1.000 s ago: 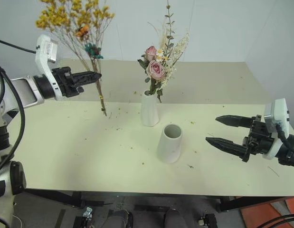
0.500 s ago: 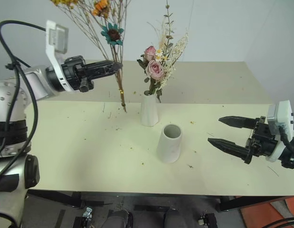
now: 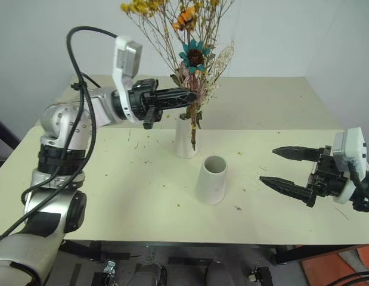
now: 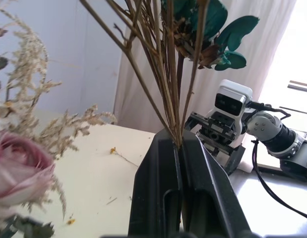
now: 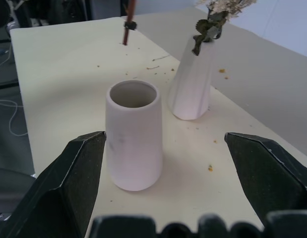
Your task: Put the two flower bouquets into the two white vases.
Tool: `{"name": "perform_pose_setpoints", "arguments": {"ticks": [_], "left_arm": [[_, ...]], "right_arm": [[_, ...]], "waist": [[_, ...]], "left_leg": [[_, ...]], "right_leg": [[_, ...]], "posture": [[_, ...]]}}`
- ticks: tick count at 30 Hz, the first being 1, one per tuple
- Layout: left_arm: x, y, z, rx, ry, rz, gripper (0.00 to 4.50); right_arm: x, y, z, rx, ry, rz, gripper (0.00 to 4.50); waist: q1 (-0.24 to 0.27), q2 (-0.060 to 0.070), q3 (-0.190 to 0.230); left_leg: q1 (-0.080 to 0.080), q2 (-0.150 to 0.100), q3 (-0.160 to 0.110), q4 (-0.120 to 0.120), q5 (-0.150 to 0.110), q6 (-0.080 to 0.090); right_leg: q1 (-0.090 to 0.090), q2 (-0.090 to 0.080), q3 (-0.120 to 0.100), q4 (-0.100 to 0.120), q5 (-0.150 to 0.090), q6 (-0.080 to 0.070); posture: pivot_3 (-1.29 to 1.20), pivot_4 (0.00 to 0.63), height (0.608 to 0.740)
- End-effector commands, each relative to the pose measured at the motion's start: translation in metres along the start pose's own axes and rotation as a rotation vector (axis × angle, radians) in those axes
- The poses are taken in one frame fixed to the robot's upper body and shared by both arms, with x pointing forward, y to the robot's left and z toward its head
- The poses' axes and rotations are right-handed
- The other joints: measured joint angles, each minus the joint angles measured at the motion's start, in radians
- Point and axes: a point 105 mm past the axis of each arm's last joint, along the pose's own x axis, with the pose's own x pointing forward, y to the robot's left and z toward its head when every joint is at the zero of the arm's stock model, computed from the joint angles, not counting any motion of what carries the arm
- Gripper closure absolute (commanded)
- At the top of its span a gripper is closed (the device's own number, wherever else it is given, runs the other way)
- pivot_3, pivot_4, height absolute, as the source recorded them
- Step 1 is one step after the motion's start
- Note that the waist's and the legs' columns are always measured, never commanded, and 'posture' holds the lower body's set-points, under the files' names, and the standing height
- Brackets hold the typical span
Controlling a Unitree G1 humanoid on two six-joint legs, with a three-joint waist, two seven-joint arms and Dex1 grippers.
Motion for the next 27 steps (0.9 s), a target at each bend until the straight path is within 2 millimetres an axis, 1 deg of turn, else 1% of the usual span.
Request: {"name": "perform_pose_setpoints", "arguments": {"ticks": [1,9,18,27], "left_arm": [[0.012,-0.006,0.011,0.08,-0.004,-0.052,4.47],[0.025,-0.004,0.003,0.092,-0.008,-0.081,4.47],[0.033,-0.008,-0.011,0.07,-0.008,-0.115,4.47],[0.039,-0.01,-0.018,0.086,-0.015,-0.129,4.47]], "right_arm": [[-0.003,0.003,0.015,-0.07,-0.028,0.044,0.0],[-0.008,-0.001,0.021,-0.08,-0.054,0.034,0.0],[-0.013,-0.004,0.024,-0.092,-0.068,0.011,0.0],[-0.015,-0.002,0.024,-0.099,-0.075,0.002,0.0]], "waist": [[0.001,0.0,0.0],[0.001,0.0,0.0],[0.003,0.0,0.0],[0.003,0.0,0.0]], "left_leg": [[0.0,0.0,0.0,0.0,0.0,0.0],[0.0,0.0,0.0,0.0,0.0,0.0],[0.0,0.0,0.0,0.0,0.0,0.0],[0.0,0.0,0.0,0.0,0.0,0.0]], "right_leg": [[0.0,0.0,0.0,0.0,0.0,0.0],[0.0,0.0,0.0,0.0,0.0,0.0],[0.0,0.0,0.0,0.0,0.0,0.0],[0.0,0.0,0.0,0.0,0.0,0.0]], "posture": [[0.0,0.15,0.74],[0.0,0.15,0.74],[0.0,0.15,0.74],[0.0,0.15,0.74]]}}
